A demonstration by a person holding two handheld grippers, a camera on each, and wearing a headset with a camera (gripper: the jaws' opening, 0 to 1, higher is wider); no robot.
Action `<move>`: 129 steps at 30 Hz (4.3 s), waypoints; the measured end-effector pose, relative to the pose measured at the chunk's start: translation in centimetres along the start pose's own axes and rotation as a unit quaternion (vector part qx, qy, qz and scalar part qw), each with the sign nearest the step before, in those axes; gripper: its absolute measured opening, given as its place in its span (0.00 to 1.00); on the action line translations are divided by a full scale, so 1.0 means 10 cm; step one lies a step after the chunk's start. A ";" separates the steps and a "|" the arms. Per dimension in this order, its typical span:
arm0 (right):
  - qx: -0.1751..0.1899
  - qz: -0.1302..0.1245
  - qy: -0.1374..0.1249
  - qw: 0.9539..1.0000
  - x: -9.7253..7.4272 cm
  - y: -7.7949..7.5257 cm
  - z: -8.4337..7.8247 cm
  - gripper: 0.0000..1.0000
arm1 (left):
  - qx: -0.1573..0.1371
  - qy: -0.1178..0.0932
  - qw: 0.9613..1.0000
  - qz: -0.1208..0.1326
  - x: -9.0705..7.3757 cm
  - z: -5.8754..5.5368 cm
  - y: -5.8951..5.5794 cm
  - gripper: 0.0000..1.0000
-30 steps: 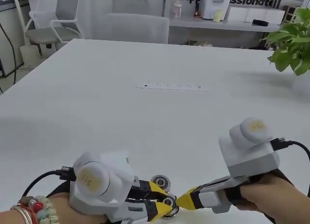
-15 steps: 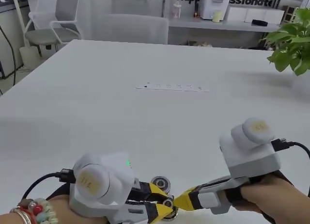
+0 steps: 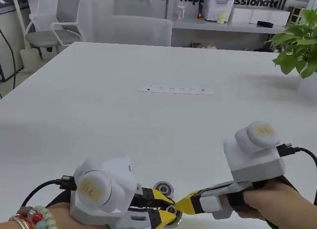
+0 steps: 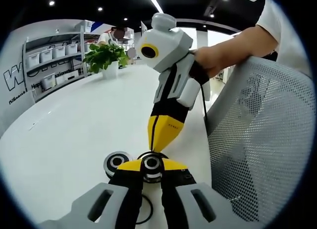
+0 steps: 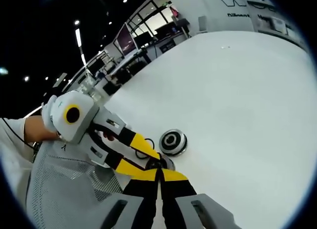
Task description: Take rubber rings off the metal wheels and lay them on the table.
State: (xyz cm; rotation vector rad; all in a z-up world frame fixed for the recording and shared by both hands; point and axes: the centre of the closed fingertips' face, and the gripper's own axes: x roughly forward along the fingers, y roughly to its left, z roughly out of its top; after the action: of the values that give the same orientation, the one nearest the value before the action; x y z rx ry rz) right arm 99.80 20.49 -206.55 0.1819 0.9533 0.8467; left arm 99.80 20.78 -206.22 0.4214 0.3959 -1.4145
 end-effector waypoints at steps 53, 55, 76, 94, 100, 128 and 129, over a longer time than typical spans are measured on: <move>-0.015 0.004 -0.051 0.999 -0.22 0.05 0.23 0.00 | 0.028 -0.004 0.999 0.021 -0.98 0.60 0.24 0.78; -0.012 0.002 -0.054 0.998 -0.22 0.04 0.23 0.00 | 0.034 -0.003 0.999 0.026 -1.05 0.59 0.23 0.82; 0.013 0.003 -0.078 0.997 -0.31 -0.04 0.29 0.00 | -0.046 -0.011 0.995 0.093 -1.55 0.17 0.08 0.88; 0.025 0.000 -0.087 0.996 -0.34 -0.08 0.30 0.00 | -0.104 -0.012 0.988 0.117 -1.61 -0.10 -0.01 0.86; 0.025 -0.003 -0.088 0.996 -0.34 -0.08 0.30 0.00 | -0.116 -0.029 0.985 0.124 -1.63 -0.08 0.02 0.88; 0.001 0.020 -0.124 0.992 -0.29 0.27 0.52 0.00 | -0.113 -0.012 0.987 0.111 -1.58 -0.13 -0.04 0.91; -0.005 0.021 -0.121 0.992 -0.27 0.29 0.52 0.00 | -0.113 -0.010 0.987 0.110 -1.58 -0.14 -0.04 0.91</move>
State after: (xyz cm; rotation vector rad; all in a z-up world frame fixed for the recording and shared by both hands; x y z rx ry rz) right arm 101.44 21.62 -200.33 0.2911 0.7193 0.8463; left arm 97.58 34.98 -199.46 0.2569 0.4724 -1.1437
